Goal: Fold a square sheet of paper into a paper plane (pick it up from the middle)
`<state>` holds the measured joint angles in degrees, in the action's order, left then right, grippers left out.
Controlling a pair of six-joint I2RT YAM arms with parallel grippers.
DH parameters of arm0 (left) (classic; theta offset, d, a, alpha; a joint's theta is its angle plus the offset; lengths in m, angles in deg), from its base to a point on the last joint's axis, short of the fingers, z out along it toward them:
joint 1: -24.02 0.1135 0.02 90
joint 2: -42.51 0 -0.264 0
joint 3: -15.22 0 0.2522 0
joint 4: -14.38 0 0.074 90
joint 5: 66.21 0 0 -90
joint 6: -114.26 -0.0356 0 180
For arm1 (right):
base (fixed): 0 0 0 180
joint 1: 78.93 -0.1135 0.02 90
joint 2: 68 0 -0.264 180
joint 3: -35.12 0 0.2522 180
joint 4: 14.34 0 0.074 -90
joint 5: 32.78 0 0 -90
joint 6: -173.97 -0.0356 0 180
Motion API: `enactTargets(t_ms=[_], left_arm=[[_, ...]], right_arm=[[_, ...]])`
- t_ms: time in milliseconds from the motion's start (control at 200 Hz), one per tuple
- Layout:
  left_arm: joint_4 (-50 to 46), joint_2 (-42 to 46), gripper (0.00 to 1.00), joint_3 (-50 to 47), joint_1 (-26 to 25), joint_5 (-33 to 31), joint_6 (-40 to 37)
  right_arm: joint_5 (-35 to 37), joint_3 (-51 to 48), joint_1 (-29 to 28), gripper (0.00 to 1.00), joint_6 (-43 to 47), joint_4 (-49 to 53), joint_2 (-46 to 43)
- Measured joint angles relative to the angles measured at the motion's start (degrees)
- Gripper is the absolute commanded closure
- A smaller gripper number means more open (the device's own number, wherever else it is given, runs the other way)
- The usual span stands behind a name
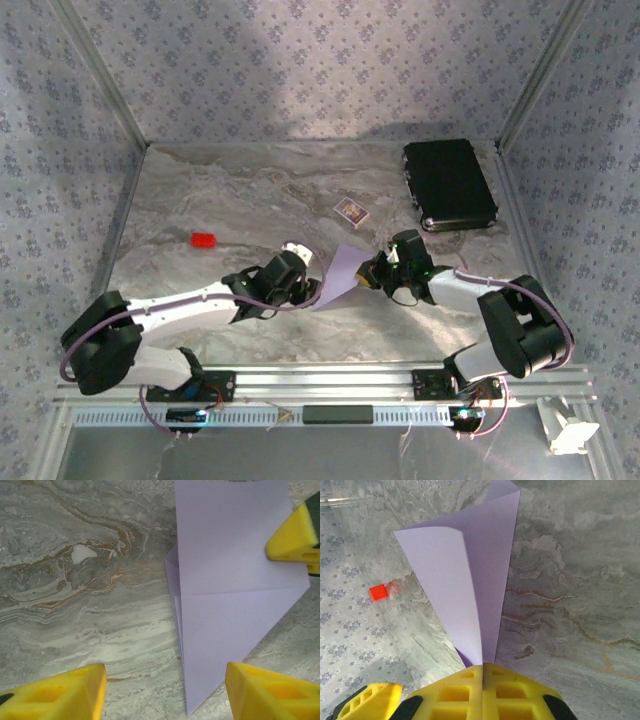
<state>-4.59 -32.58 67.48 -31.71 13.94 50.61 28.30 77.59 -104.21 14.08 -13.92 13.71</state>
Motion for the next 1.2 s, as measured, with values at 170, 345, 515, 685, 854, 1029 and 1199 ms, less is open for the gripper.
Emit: enactTargets(t_ms=[170,345,515,685,854,1029,1199], left_arm=[[2.7,2.2,0.37,-2.7,0.0,4.0,-0.9],[7.5,3.8,0.37,-6.0,-0.7,7.2,-2.0],[9.8,3.6,0.36,-7.3,-1.9,8.1,-4.0],[11.5,0.4,0.35,-6.6,-4.0,8.6,-6.4],[10.9,-5.5,0.35,-2.9,-6.3,7.9,-8.4],[9.8,-8.8,0.37,0.5,-6.6,5.7,-10.5],[7.0,-11.5,0.38,3.0,-6.6,4.7,-12.4]], right_arm=[[1.5,0.0,-1.3,0.96,-1.8,0.0,0.0],[2.8,-0.1,-2.9,0.97,-3.5,0.0,0.0],[3.7,-0.1,-3.2,0.97,-4.4,0.0,0.0],[4.2,-0.1,-3.5,0.97,-4.6,0.0,0.0],[4.2,-0.1,-3.7,0.97,-4.7,-0.1,0.0],[4.2,-0.1,-3.6,0.97,-4.7,-0.1,0.0],[4.2,-0.1,-3.6,0.97,-4.7,-0.1,0.0]])
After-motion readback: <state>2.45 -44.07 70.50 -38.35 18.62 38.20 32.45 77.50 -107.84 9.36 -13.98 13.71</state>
